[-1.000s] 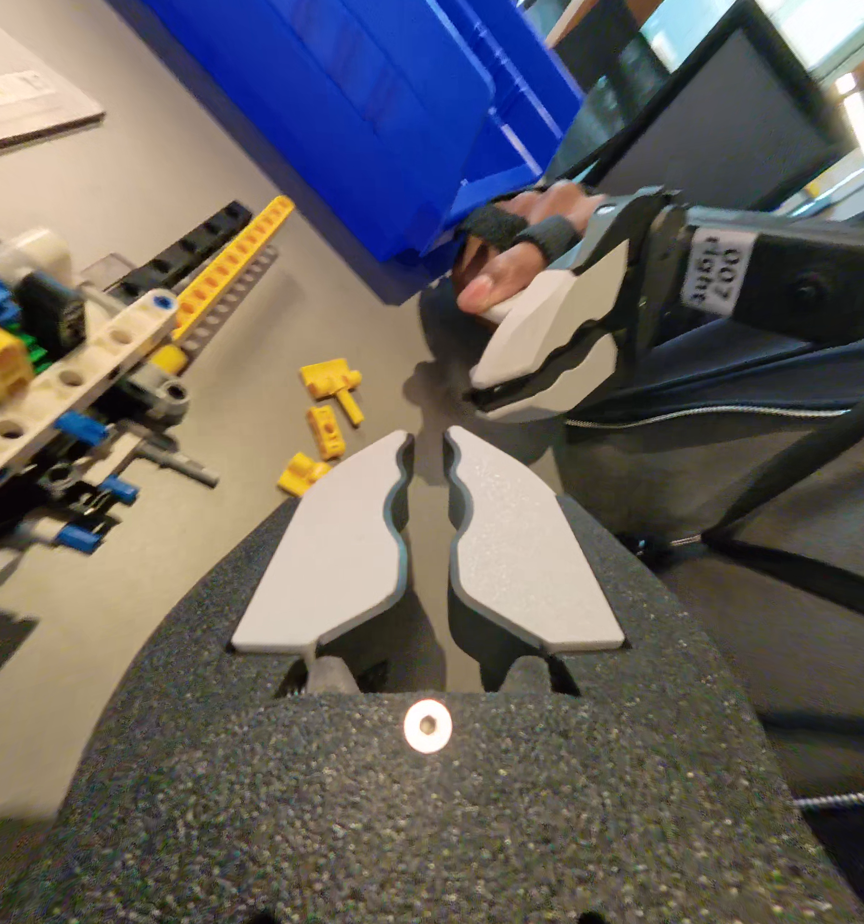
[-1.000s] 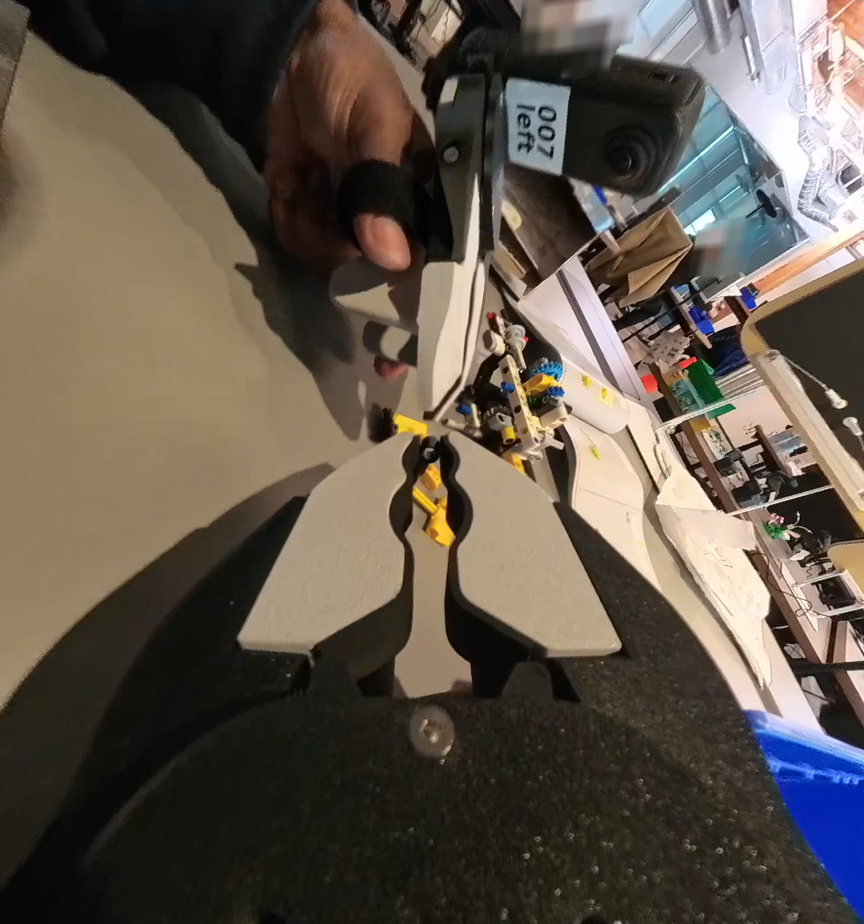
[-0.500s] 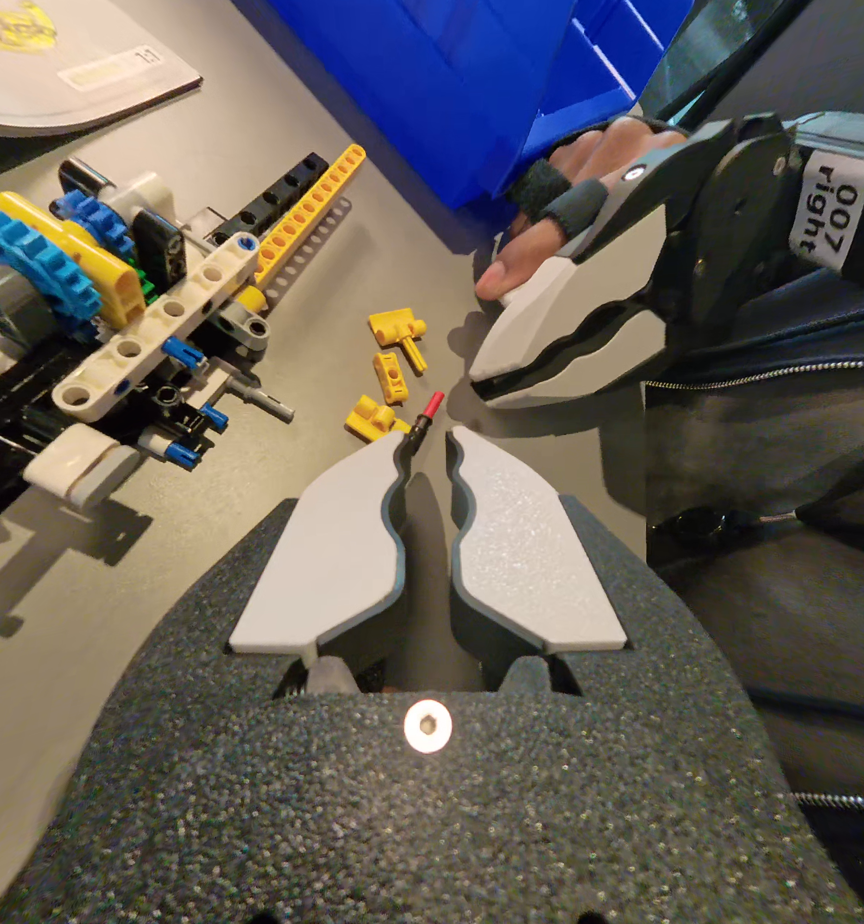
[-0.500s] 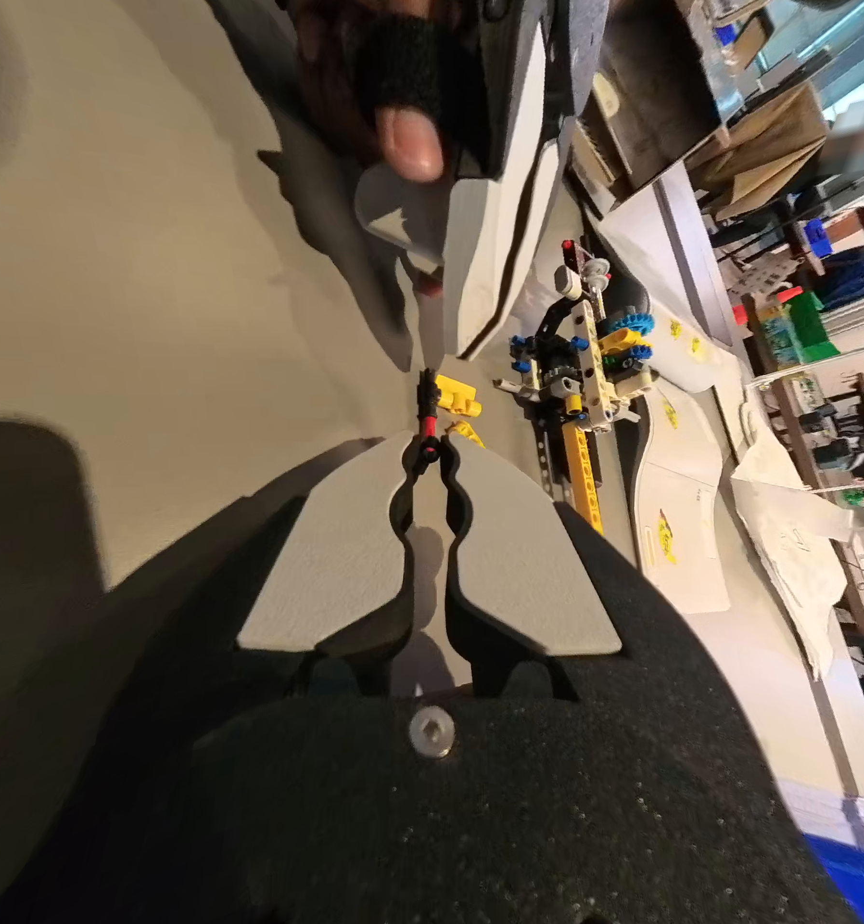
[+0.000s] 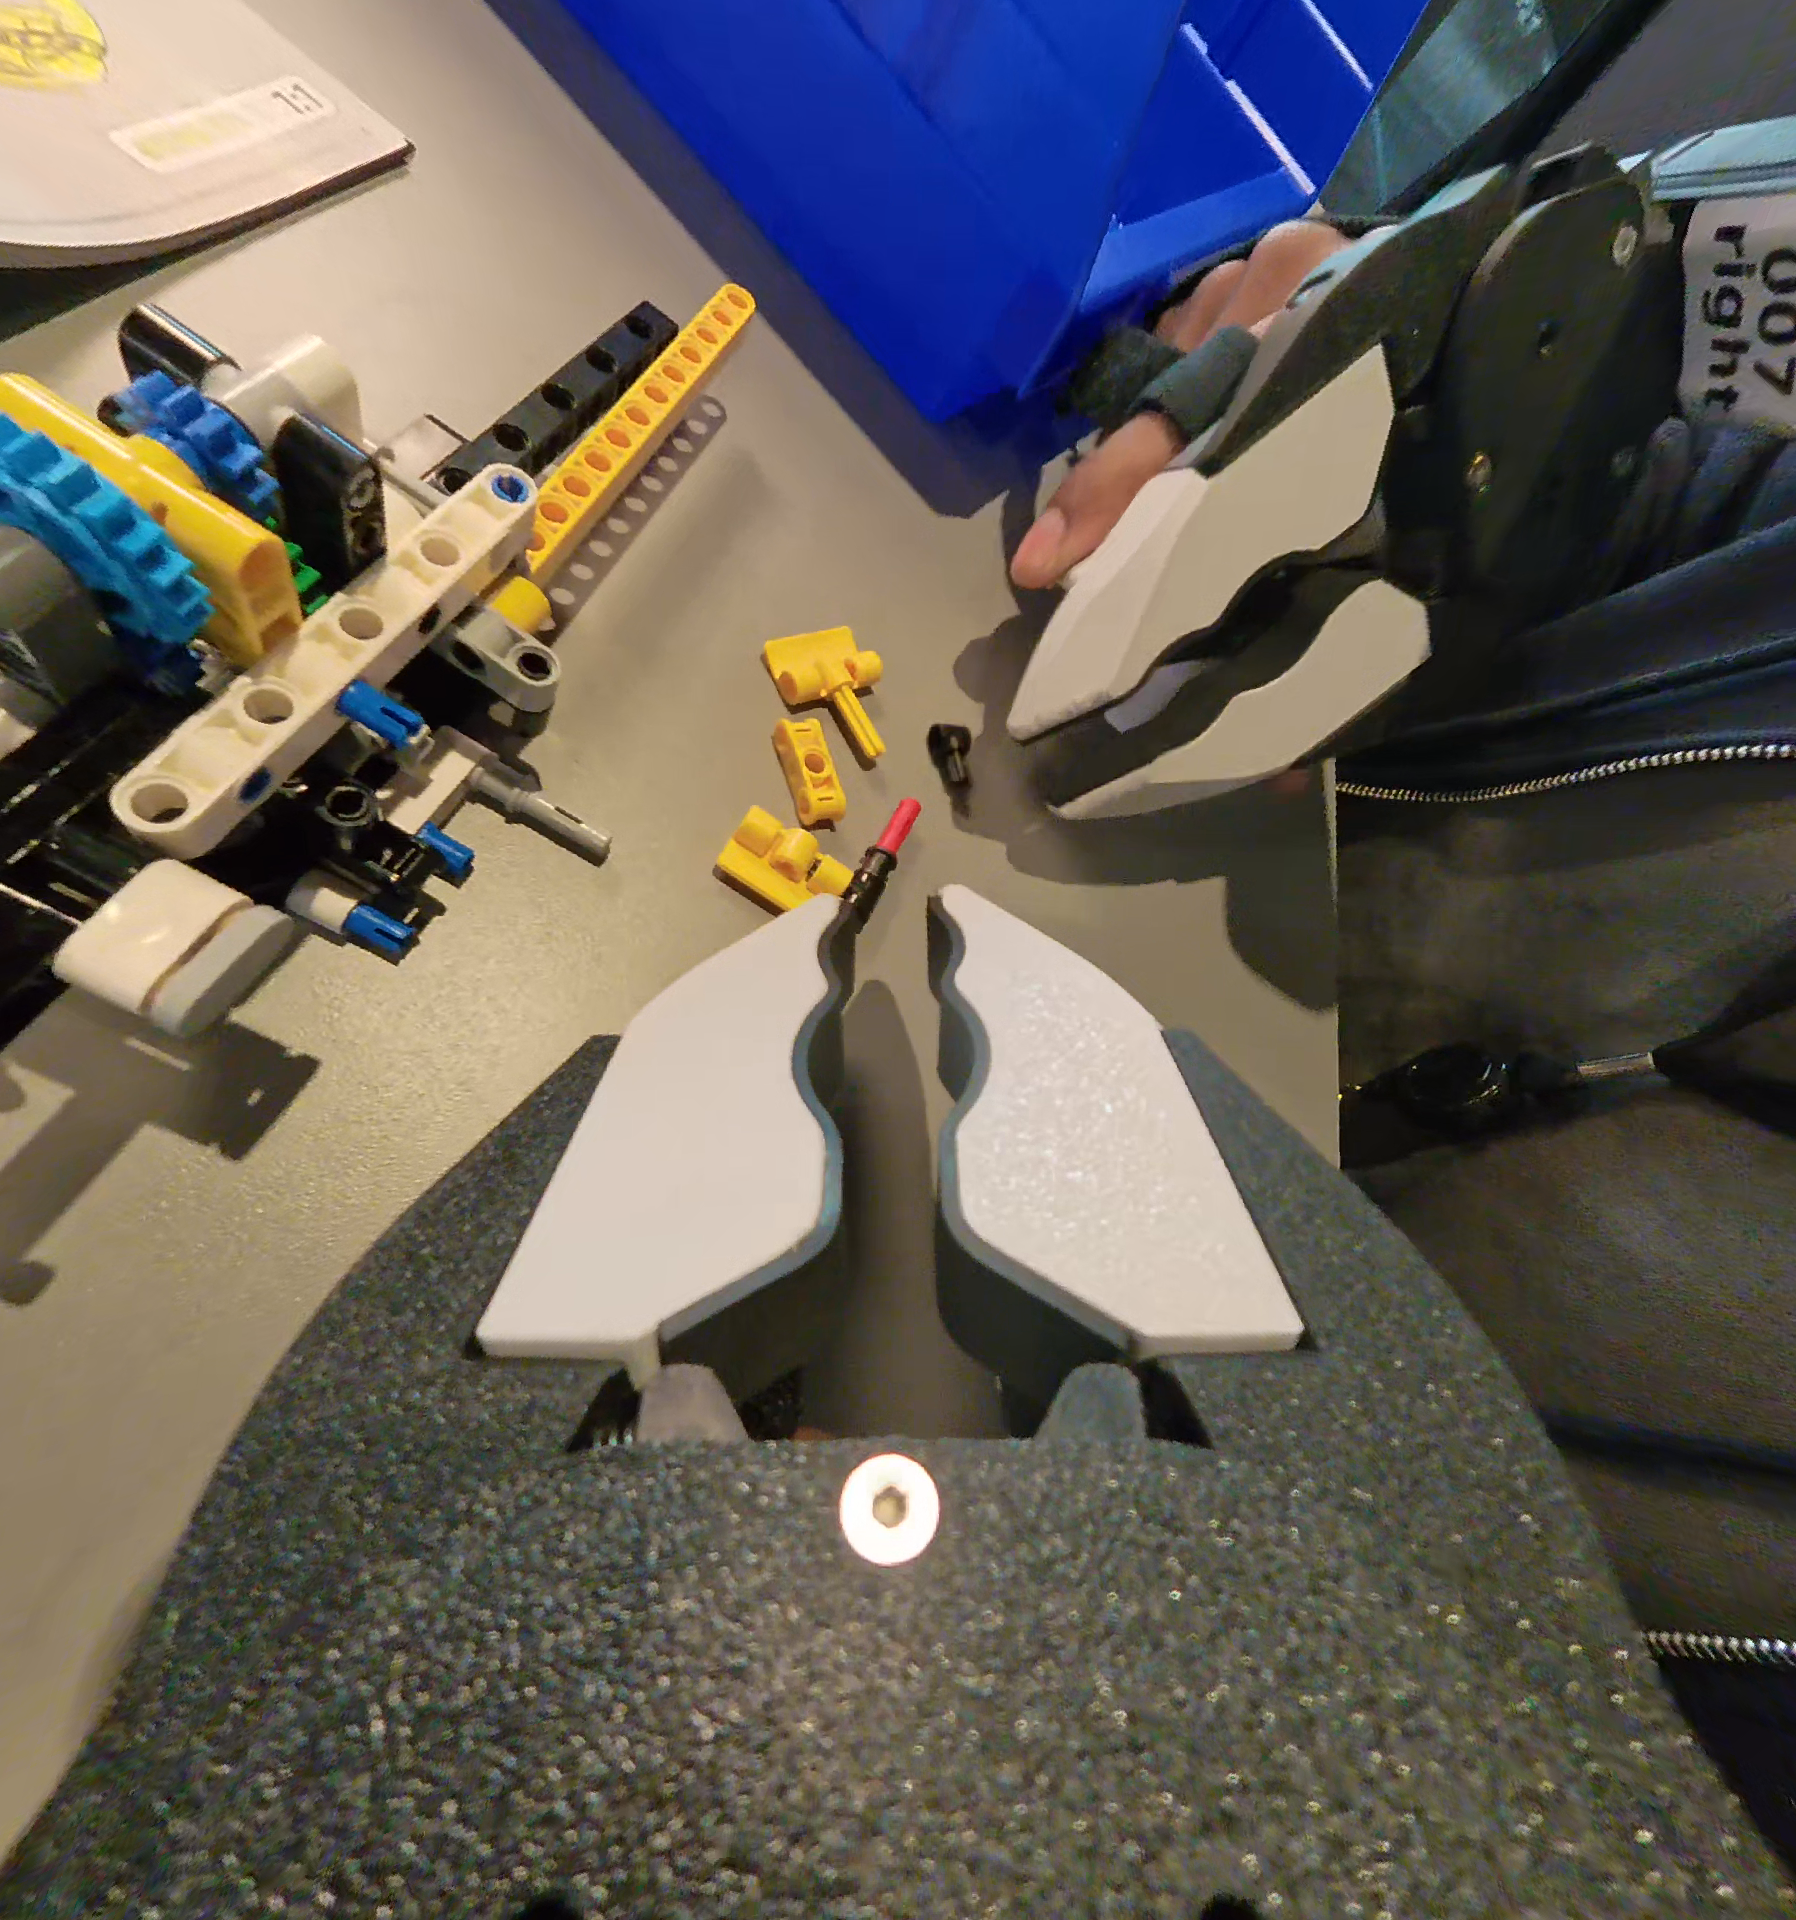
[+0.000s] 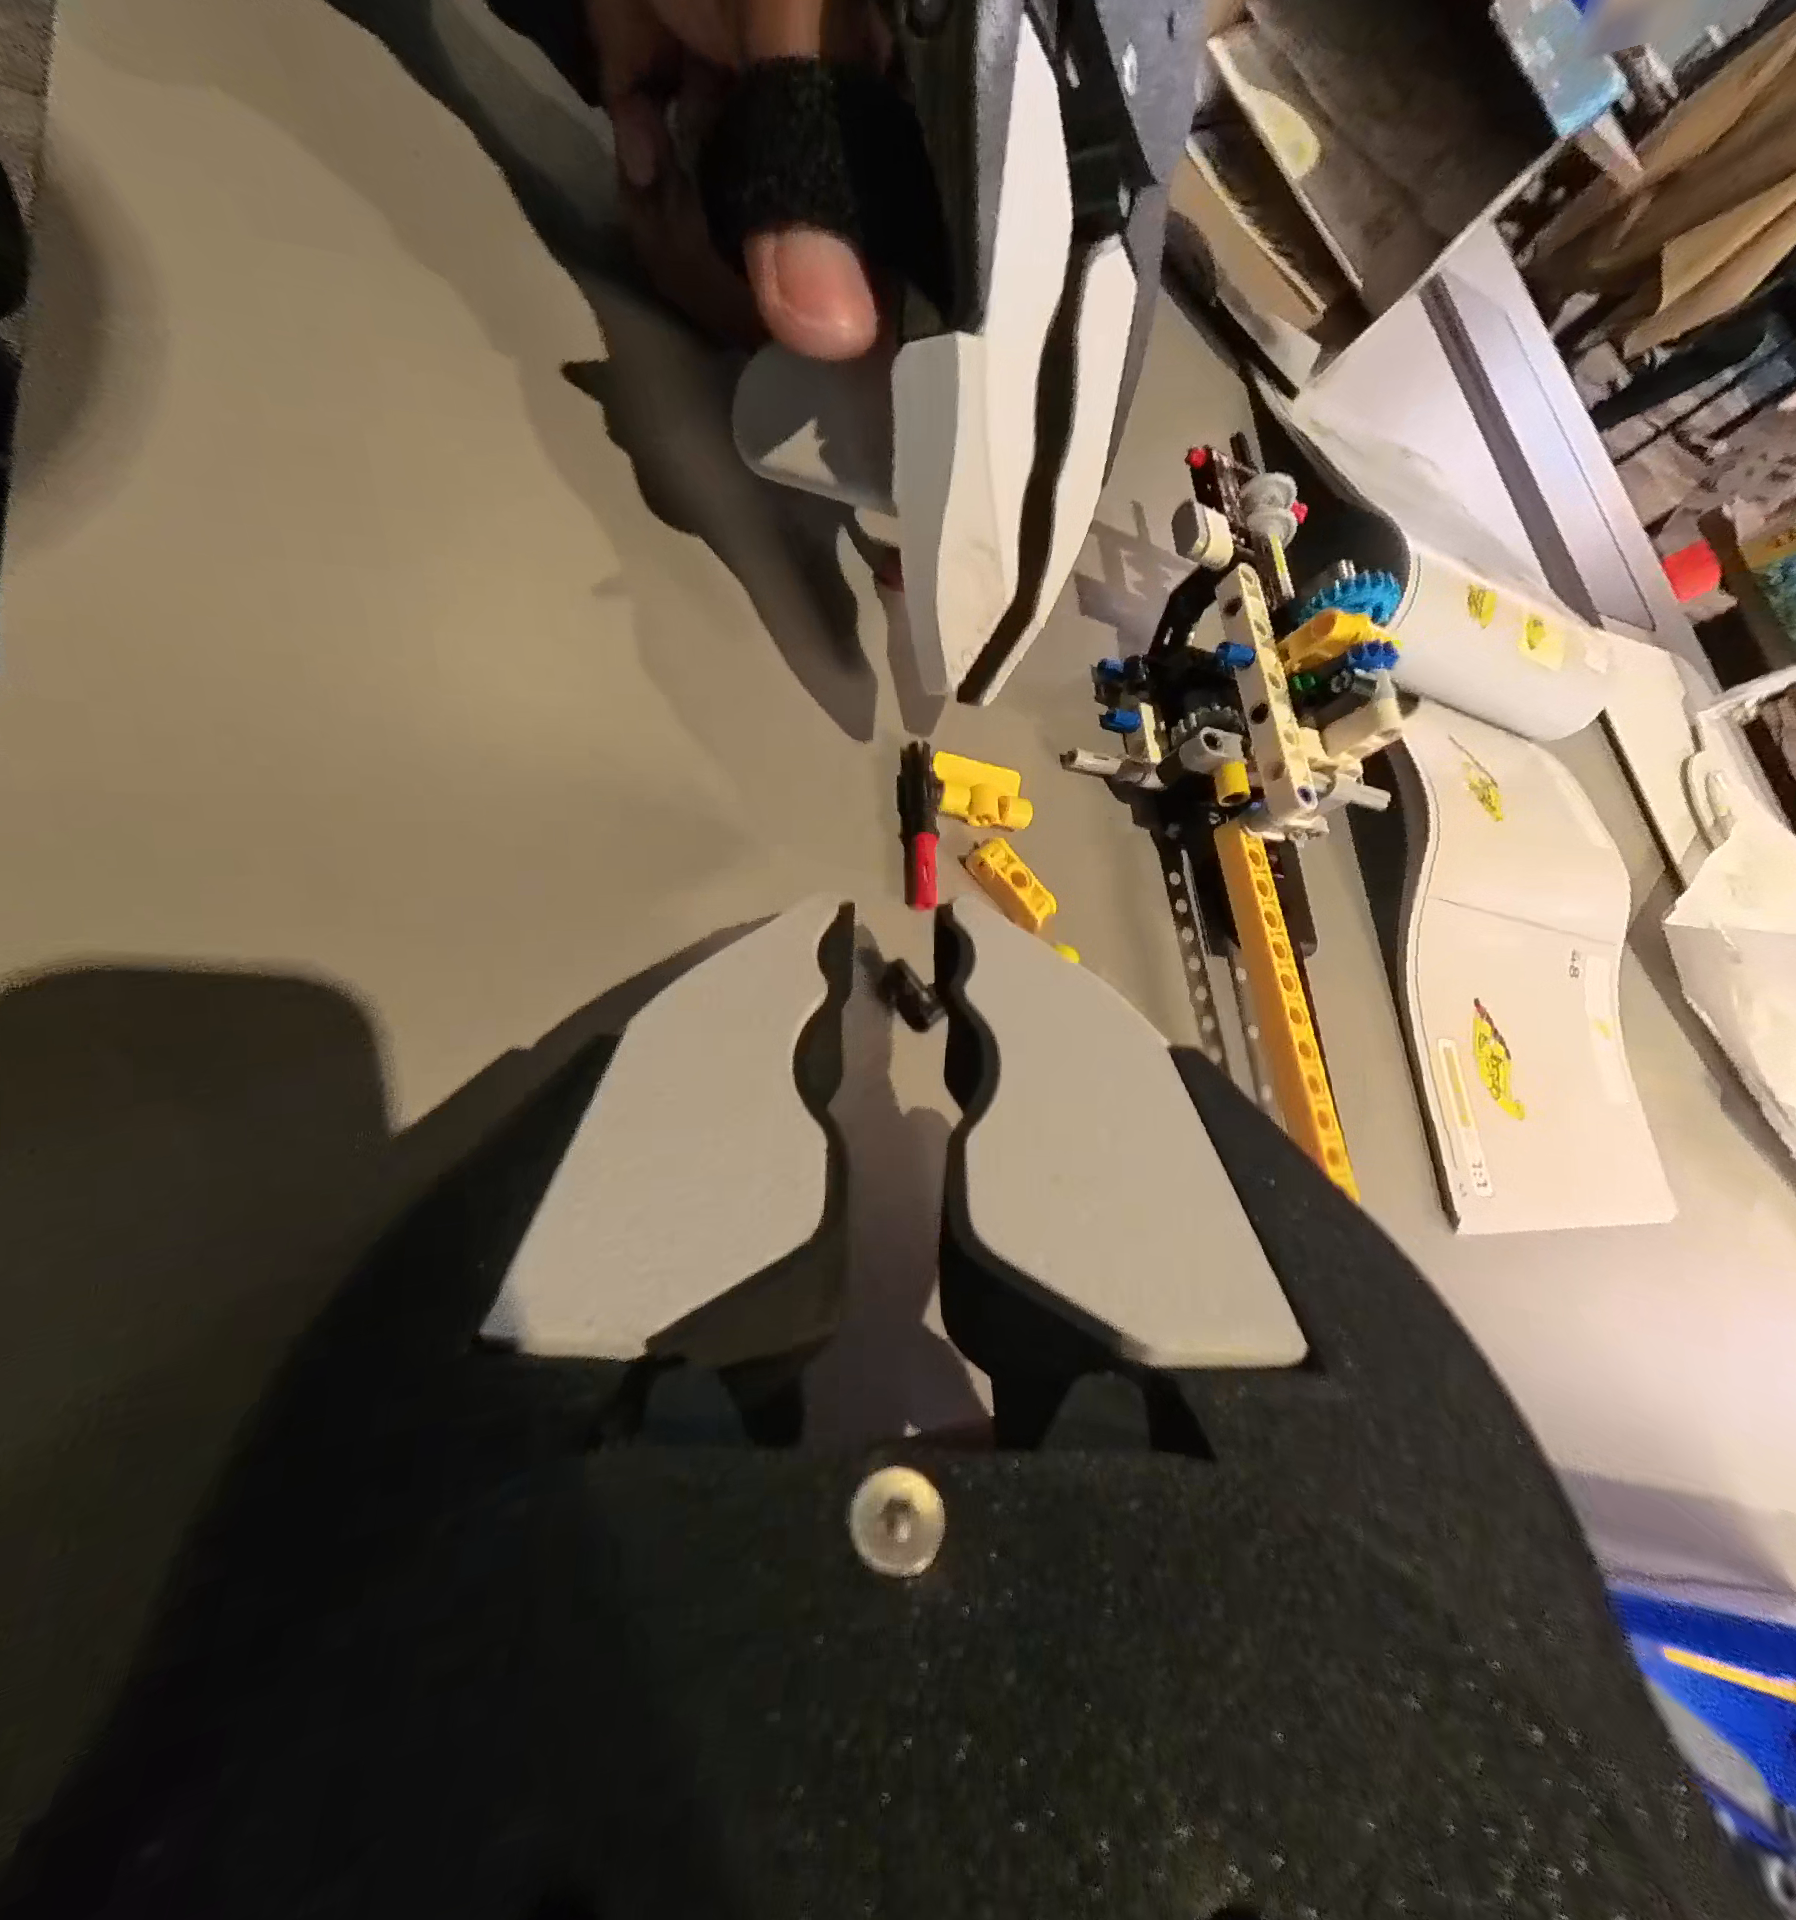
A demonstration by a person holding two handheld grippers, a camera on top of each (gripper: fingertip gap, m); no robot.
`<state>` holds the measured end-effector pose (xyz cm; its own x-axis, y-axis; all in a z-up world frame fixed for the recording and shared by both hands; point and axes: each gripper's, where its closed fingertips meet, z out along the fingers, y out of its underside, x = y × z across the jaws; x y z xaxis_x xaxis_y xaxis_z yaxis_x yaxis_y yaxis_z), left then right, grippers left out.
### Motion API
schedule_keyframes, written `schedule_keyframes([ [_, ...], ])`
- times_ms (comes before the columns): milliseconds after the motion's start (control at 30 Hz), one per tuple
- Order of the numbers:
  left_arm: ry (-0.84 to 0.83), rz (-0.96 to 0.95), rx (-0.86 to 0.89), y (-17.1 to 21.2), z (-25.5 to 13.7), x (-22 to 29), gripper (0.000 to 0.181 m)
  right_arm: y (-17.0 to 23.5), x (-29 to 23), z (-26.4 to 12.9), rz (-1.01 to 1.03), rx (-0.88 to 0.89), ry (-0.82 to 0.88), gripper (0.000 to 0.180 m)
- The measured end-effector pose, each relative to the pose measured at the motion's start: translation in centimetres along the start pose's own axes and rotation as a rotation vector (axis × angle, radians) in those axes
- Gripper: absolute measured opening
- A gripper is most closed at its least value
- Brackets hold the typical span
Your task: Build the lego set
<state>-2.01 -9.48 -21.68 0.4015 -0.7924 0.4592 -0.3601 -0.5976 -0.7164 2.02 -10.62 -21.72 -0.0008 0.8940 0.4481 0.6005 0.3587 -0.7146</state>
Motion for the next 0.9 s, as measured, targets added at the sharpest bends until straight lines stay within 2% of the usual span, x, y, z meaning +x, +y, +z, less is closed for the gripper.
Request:
schedule_keyframes([
  [300, -0.032, 0.025, -0.003, -0.2, 0.2, -0.3, 0.014, 1.9, 0.5, -0.6, 0.264, -0.139, 0.025, 0.014],
  [900, -0.016, 0.092, -0.015, 0.0, 0.4, 0.4, 0.014, 2.3, 0.9, 1.1, 0.288, -0.227, -0.049, 0.008],
])
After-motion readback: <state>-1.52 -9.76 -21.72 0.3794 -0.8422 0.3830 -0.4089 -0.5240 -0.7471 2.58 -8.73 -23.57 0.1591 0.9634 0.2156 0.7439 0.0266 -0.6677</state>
